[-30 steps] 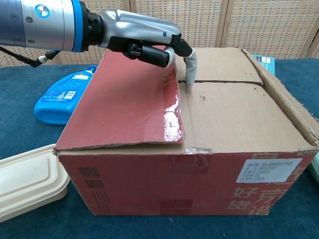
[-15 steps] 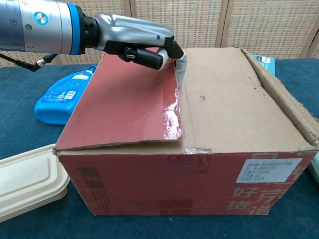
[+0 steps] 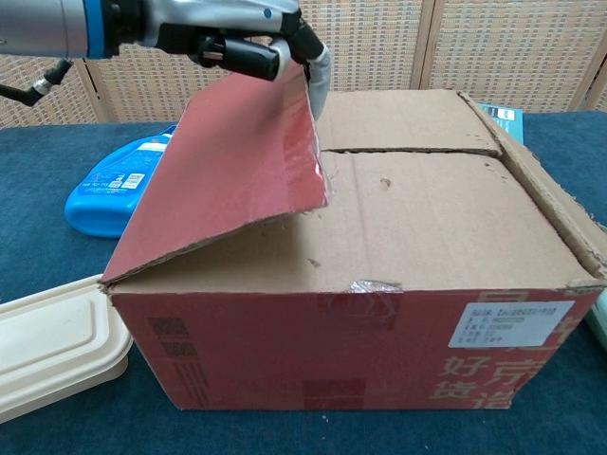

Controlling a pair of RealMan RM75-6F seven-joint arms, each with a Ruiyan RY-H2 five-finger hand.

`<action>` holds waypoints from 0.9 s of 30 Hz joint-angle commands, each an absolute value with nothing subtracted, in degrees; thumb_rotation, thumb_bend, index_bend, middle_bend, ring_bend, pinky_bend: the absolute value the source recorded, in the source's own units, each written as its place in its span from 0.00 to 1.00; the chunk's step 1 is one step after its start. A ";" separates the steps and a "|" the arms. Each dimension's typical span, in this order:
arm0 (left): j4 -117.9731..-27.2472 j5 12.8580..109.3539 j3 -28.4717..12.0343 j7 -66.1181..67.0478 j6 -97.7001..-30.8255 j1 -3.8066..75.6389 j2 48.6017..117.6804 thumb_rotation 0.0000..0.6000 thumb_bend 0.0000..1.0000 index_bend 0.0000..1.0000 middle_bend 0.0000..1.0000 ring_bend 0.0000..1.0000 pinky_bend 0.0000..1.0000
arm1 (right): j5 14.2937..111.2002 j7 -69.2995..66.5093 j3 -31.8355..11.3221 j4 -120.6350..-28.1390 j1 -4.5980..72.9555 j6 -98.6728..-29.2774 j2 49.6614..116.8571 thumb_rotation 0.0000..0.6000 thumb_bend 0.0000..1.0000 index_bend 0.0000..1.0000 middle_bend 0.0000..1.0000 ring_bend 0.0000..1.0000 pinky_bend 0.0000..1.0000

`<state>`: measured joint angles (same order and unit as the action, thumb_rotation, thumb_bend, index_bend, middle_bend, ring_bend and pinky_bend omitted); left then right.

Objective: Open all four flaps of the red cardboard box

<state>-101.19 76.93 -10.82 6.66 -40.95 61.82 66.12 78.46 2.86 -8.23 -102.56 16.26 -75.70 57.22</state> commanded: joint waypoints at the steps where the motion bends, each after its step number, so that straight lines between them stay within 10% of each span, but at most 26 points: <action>1: -102.69 77.61 -11.08 5.53 -42.25 60.63 63.49 0.16 1.00 0.45 0.43 0.23 0.00 | 78.43 2.77 -8.44 -102.57 16.33 -75.76 57.32 1.00 0.78 0.00 0.00 0.00 0.00; 27: -111.00 84.91 -10.94 -1.03 -51.87 50.61 45.31 0.16 1.00 0.45 0.45 0.25 0.00 | 78.49 3.12 -9.16 -103.62 16.30 -75.77 56.49 1.00 0.78 0.00 0.00 0.00 0.00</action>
<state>-110.63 84.63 -11.04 -0.53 -51.43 51.21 46.01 78.49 3.13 -9.16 -103.62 16.30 -75.77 56.49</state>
